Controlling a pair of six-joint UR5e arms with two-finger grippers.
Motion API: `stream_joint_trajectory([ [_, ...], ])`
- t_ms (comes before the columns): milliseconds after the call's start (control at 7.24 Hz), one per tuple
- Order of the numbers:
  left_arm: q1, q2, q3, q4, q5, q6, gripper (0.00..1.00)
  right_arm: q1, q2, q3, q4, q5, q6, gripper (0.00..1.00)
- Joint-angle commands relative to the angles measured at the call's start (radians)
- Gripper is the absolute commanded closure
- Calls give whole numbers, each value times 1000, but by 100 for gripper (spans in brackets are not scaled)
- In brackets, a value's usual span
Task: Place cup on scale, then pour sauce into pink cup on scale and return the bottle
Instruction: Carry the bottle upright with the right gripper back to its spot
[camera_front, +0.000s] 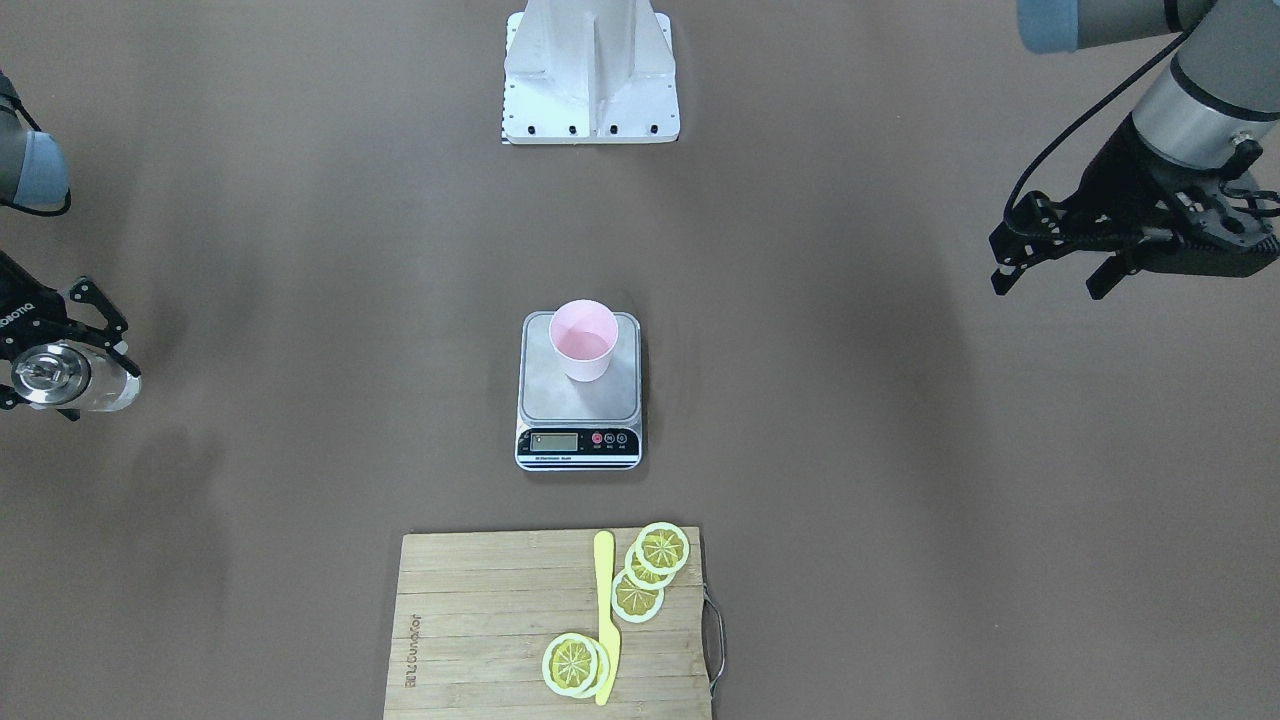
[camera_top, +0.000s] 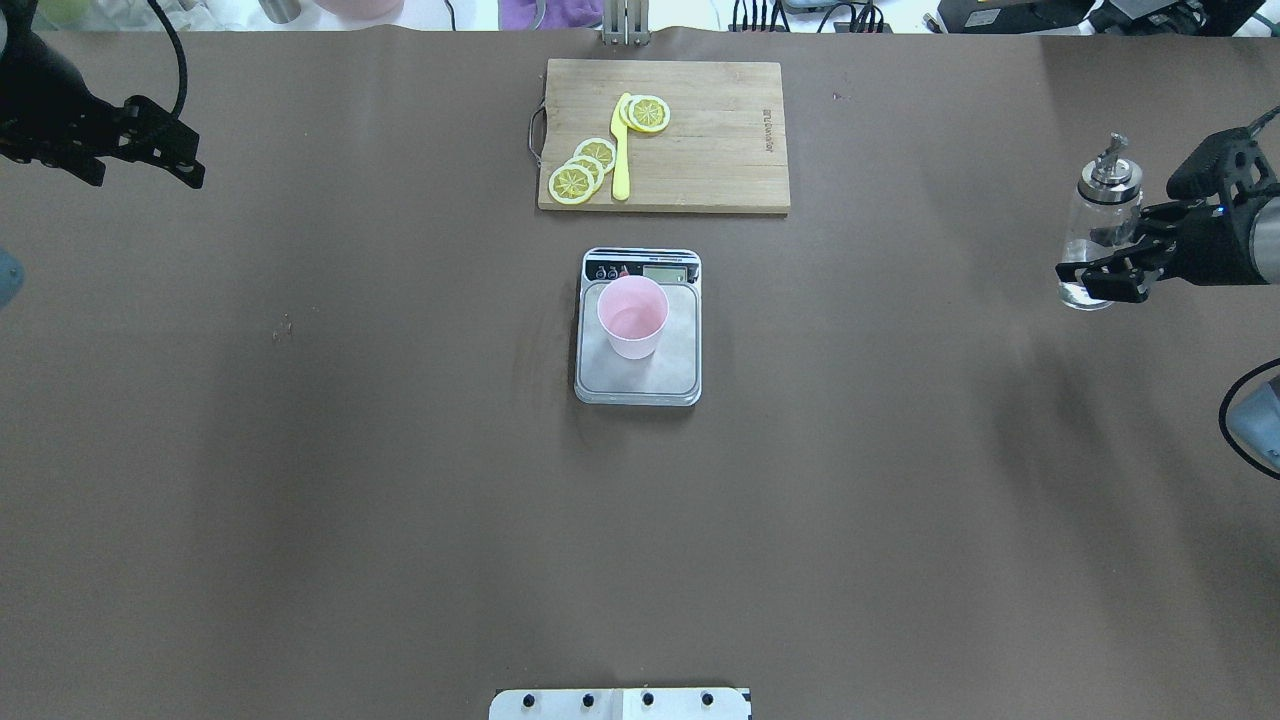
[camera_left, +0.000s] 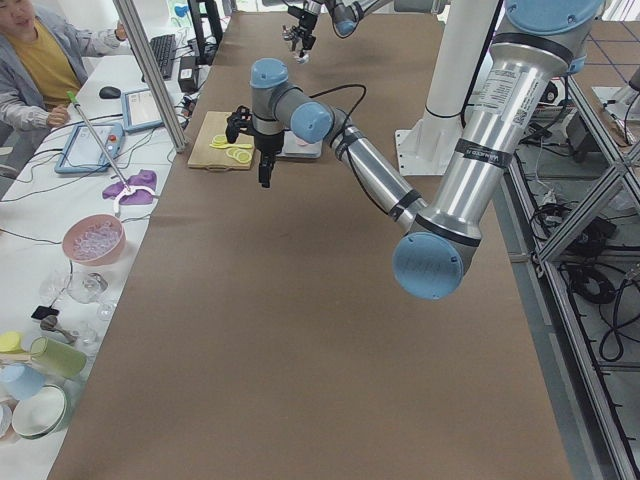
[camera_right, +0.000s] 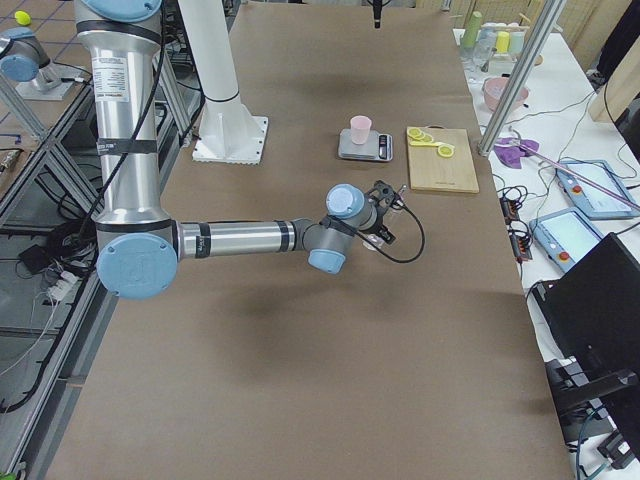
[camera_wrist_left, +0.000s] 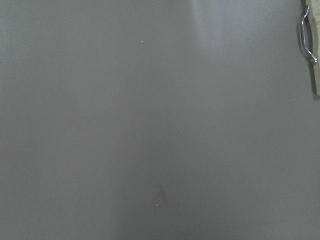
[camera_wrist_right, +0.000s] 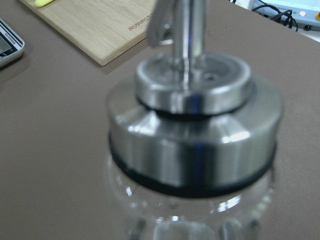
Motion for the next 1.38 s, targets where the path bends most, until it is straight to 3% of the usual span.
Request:
stream_joint_trajectory([
  [0,1,-17,-1,1,0,0,3,9,-29,-59,173,-56,81,100],
  [276,1,-31,0,1,0,0,3,6,-8,-227,412,-68,179,100],
  [553,13,-57,7,6,2,0,3,6,0,-240,458,-103,201,100],
  [829,43,-79,14,16,2,0,3,-5,18,-342,615,-166,194,100],
  [1244,51,-97,23,17,3,0,3,-75,38,-361,622,-165,191,100],
])
